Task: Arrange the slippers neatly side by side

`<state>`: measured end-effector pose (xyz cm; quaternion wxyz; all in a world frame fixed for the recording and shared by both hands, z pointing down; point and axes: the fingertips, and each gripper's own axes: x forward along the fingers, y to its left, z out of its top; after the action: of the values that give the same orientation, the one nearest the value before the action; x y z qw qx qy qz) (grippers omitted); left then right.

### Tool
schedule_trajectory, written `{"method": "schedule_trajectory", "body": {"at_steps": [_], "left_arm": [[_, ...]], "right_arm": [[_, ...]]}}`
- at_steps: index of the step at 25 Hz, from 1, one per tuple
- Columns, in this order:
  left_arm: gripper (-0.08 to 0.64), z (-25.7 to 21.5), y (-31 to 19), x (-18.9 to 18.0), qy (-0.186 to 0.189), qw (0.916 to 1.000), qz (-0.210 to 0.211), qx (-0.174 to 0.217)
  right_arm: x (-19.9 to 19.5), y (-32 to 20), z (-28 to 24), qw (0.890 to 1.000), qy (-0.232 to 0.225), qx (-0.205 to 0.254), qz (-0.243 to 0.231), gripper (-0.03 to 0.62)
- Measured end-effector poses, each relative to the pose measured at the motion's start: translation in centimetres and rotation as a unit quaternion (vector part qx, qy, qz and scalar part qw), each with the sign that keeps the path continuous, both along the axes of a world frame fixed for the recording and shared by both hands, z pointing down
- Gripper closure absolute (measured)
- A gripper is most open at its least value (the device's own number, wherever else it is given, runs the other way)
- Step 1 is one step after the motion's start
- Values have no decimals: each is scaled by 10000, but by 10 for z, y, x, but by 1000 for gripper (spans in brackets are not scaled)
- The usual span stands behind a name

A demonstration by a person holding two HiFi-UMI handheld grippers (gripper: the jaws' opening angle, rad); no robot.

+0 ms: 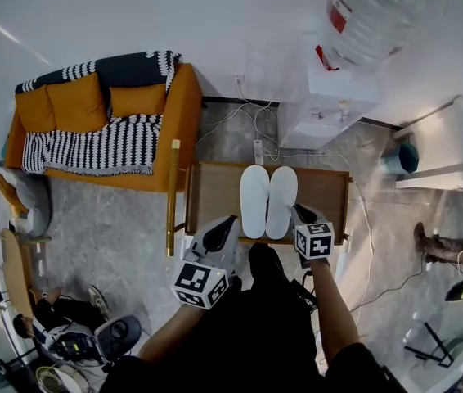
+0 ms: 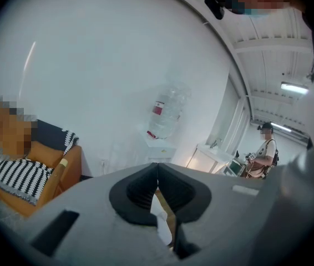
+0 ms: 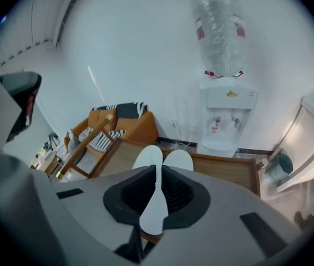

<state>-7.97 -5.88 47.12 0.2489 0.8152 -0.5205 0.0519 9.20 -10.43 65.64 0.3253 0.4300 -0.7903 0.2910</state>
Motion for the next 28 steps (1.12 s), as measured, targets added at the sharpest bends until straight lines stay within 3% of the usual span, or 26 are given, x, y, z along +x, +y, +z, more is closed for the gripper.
{"method": "schedule_trajectory", "body": {"at_steps": [9, 19, 28], "left_arm": [[543, -16, 20, -7, 62, 9996, 129, 229], [543, -52, 41, -15, 123, 9974, 275, 658], [543, -55, 50, -10, 93, 9959, 455, 772]], "right_arm": [[-8, 13, -109, 9925, -581, 933, 539, 571], [-36, 67, -212, 9696, -1073, 2113, 610, 572], [-47, 102, -237, 9613, -1141, 2394, 752, 580]]}}
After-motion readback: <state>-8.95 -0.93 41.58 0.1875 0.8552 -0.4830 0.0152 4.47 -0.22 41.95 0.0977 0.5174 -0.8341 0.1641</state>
